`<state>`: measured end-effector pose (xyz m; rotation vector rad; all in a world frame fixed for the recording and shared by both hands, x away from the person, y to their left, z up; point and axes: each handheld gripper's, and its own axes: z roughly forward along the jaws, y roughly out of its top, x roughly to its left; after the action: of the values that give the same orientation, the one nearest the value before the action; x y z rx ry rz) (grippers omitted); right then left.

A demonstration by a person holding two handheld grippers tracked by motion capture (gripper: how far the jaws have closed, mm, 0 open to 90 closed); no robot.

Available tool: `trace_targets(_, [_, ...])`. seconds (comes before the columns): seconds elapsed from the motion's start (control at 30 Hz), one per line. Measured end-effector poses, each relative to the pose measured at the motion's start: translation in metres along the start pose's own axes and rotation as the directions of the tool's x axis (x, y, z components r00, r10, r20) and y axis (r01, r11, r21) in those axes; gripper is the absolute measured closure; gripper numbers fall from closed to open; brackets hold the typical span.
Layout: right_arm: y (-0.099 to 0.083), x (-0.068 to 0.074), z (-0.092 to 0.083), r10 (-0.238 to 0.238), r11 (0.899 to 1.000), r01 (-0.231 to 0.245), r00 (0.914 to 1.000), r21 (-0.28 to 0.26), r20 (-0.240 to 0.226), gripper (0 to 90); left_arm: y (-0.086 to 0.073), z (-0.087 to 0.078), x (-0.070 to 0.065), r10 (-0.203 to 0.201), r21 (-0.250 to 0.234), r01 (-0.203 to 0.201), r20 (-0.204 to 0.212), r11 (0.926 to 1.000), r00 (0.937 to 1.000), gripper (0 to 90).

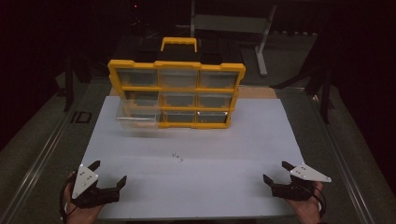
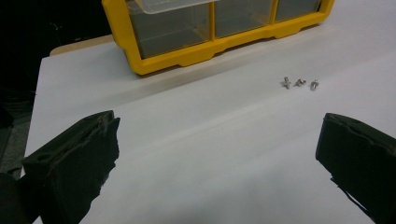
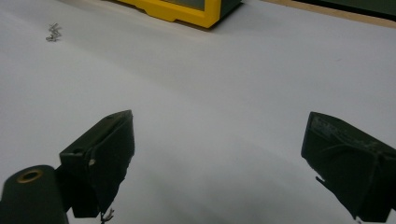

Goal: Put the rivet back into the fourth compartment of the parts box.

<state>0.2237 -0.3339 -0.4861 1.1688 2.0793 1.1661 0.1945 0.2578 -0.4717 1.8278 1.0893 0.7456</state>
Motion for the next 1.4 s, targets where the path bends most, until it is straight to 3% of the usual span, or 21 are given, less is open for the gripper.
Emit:
trace_targets(0.57, [0.005,0.004,0.0,0.015,1.0,-0.015,0.9996,0.0,0.022,9.9,0.0,0.0,0.0,-0.002,-0.002,0.002,0.002,1.0,1.0,0.0])
trace_targets(0.97, [0.026,0.019,0.016,-0.041,0.999,0.041,0.9978,0.013,-0.053,9.8,0.0,0.001,0.0,0.003,-0.001,-0.003,0.003,1.0,1.0,0.0])
trace_targets(1.33, [0.065,0.046,0.043,-0.106,0.994,0.108,0.9792,0.003,-0.173,9.8,0.001,0.001,0.0,0.004,-0.003,-0.004,0.004,1.0,1.0,0.0])
trace_targets(1.4, [0.078,0.055,0.051,-0.134,0.99,0.138,0.9696,0.002,-0.204,9.8,0.001,0.001,0.0,0.003,-0.003,-0.003,0.004,1.0,1.0,0.0])
